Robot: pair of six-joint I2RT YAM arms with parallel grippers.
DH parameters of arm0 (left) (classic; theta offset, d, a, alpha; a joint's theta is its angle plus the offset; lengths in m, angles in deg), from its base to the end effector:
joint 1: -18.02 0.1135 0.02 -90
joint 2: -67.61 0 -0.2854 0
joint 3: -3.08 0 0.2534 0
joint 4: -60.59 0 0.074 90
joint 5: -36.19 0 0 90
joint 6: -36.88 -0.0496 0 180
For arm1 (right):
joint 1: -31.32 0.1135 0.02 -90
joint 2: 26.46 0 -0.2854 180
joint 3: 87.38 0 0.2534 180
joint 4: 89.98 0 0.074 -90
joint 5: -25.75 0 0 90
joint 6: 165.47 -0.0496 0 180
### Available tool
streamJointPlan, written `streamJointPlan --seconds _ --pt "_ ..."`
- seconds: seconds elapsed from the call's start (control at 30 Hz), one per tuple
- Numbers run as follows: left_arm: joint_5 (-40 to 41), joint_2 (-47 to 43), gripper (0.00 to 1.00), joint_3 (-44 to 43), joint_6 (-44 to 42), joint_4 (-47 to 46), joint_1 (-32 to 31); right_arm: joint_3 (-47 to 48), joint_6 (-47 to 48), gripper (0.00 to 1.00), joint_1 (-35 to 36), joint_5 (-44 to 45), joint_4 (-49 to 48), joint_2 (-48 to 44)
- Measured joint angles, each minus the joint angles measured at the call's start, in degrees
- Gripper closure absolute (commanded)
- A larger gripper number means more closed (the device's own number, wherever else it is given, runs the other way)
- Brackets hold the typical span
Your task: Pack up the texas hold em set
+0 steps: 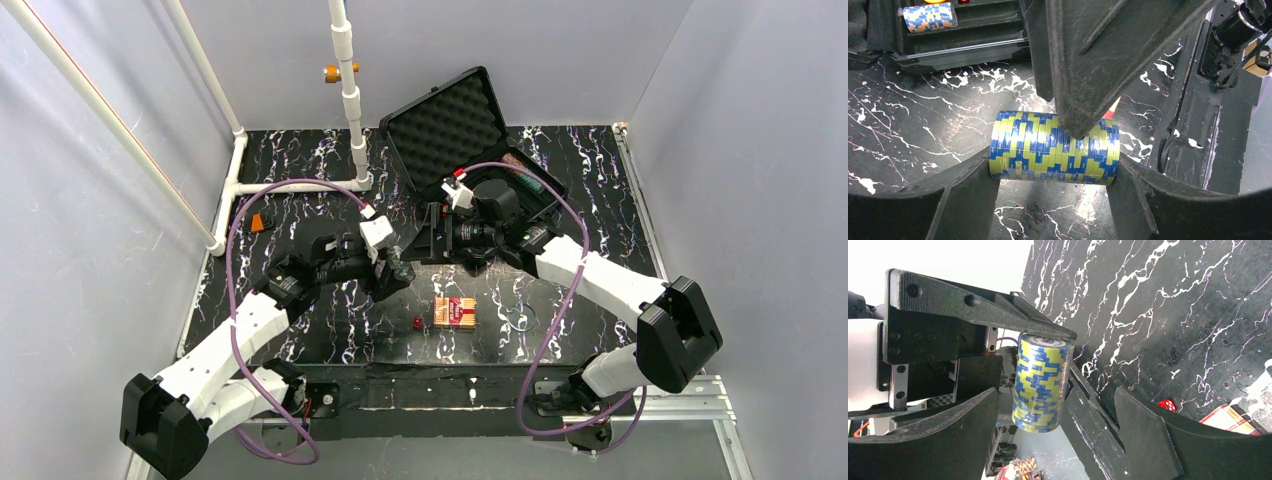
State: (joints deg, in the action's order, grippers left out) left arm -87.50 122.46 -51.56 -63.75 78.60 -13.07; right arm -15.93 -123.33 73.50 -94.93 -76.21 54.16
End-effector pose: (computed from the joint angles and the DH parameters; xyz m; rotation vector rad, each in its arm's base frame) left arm 0.1730 -0.1364 0.3099 1.0469 1.5987 -0.7961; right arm 0.2283 0.2411 0.3092 -0.2934 2.2400 1.4728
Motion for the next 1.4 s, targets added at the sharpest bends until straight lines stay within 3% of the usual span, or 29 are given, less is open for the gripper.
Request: streamJointPlan --seconds 0.47,0.93,1.1,1.23,1.4 --pt "0.02 0.0 1.0 0.2 -1.53 0.09 -1.4 2.25 0.02 0.11 2.84 -0.61 0.39 3.67" --pt "0.24 0.0 1.0 0.2 -2.23 0.66 -1.77 3.37 0.17 0.29 4.24 -0.61 1.79 4.52" --pt "0.26 0.0 1.0 0.2 -2.23 0.66 -1.84 4.13 0.46 0.43 4.7 -0.61 3.5 5.2" --pt "0.81 0.0 1.0 0.2 -2.47 1.11 -2.08 5.2 0.33 0.67 5.18 -0.52 4.61 5.79" --pt "1.64 -0.04 1.0 0.2 -2.69 1.95 -2.14 5.81 0.11 0.89 5.4 -0.55 5.18 6.71"
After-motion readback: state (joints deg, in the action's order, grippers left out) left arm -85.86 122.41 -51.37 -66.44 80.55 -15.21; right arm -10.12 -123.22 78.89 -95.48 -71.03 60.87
